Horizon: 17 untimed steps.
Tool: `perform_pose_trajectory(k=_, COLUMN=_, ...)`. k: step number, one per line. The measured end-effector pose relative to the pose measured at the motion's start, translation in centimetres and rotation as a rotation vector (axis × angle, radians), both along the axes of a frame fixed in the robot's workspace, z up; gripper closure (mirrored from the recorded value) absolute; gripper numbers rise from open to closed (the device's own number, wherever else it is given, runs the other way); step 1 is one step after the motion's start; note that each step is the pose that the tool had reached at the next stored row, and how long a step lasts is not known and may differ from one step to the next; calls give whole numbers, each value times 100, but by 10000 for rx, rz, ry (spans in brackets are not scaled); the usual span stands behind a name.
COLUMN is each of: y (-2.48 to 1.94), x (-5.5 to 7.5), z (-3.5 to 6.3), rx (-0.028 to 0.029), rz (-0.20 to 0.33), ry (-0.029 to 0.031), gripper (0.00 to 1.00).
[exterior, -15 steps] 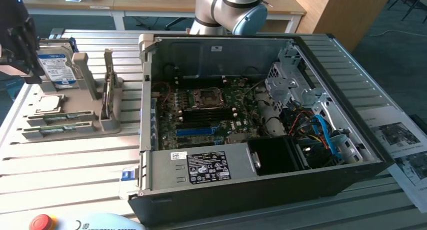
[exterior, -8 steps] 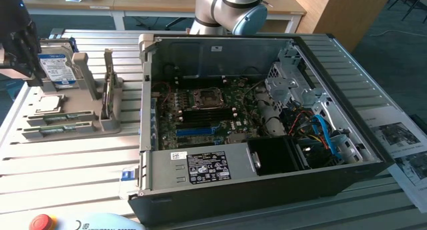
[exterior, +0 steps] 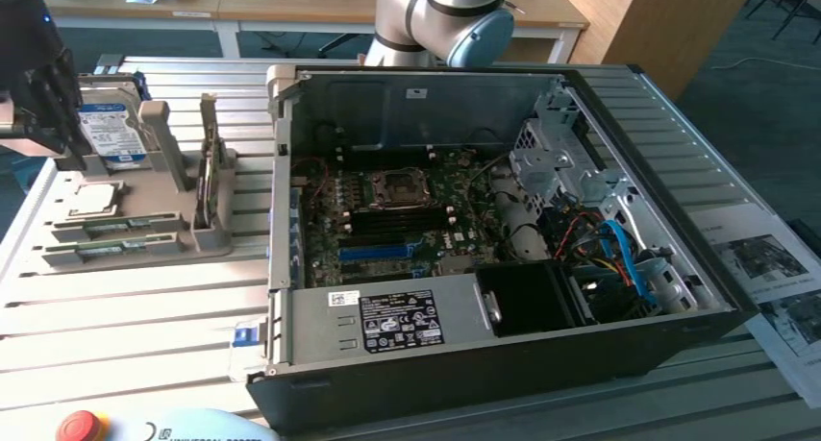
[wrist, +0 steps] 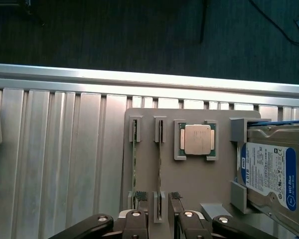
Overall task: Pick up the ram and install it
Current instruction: 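Pick up the ram and move it above insertion slot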
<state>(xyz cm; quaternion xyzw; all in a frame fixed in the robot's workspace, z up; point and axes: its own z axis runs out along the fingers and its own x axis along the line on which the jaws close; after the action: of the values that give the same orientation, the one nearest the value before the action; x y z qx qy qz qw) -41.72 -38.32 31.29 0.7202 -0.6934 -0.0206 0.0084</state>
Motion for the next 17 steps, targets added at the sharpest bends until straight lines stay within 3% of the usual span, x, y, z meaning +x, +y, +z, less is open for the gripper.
perform_pose_trajectory(k=17, y=0, x=0, z=-245, rx=0, rz=0, ry=0, gripper=70)
